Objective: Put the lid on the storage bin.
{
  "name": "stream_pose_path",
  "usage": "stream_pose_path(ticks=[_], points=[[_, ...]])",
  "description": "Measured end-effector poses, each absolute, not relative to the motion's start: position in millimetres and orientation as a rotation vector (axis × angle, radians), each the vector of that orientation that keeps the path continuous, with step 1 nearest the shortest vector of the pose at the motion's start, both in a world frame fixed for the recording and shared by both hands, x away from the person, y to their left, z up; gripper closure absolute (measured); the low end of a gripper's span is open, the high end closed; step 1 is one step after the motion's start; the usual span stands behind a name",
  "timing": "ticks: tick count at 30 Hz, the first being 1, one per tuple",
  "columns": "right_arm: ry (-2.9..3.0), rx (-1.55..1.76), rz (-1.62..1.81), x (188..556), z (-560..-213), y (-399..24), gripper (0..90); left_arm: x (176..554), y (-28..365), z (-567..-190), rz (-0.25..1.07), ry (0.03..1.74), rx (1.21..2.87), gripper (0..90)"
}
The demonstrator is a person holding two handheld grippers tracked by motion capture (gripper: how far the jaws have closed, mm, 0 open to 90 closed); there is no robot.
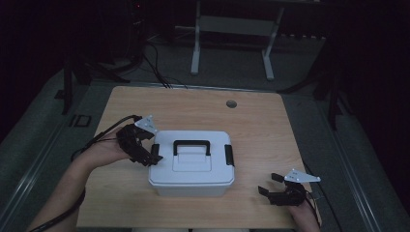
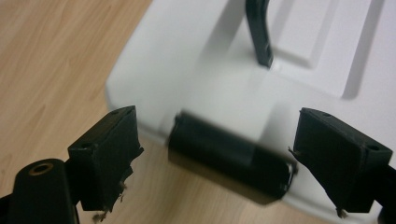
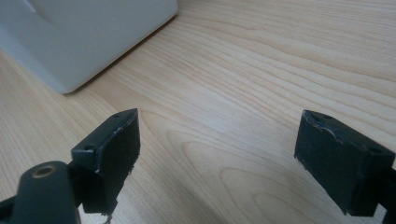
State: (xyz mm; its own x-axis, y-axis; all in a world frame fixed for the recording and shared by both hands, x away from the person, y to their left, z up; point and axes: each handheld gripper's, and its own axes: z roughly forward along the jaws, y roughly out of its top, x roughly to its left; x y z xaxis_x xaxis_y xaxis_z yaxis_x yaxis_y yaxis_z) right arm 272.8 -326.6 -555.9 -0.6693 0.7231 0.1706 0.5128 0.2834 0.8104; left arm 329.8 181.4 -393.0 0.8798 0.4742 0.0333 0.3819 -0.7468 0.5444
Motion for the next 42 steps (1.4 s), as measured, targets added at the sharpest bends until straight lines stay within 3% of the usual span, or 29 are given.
stream_pose_path(ticks=[18, 42], points=[[2.322, 1.142, 1.328, 272.6, -556.2, -326.4, 14.0, 309.3, 231.9, -420.7, 0.246, 0.696, 2.434, 14.3], [2.329, 1.138, 1.32, 272.8, -556.5, -324.8, 14.0, 292.6, 266.5, -507.9, 0.164, 0.84, 2.34, 14.3]])
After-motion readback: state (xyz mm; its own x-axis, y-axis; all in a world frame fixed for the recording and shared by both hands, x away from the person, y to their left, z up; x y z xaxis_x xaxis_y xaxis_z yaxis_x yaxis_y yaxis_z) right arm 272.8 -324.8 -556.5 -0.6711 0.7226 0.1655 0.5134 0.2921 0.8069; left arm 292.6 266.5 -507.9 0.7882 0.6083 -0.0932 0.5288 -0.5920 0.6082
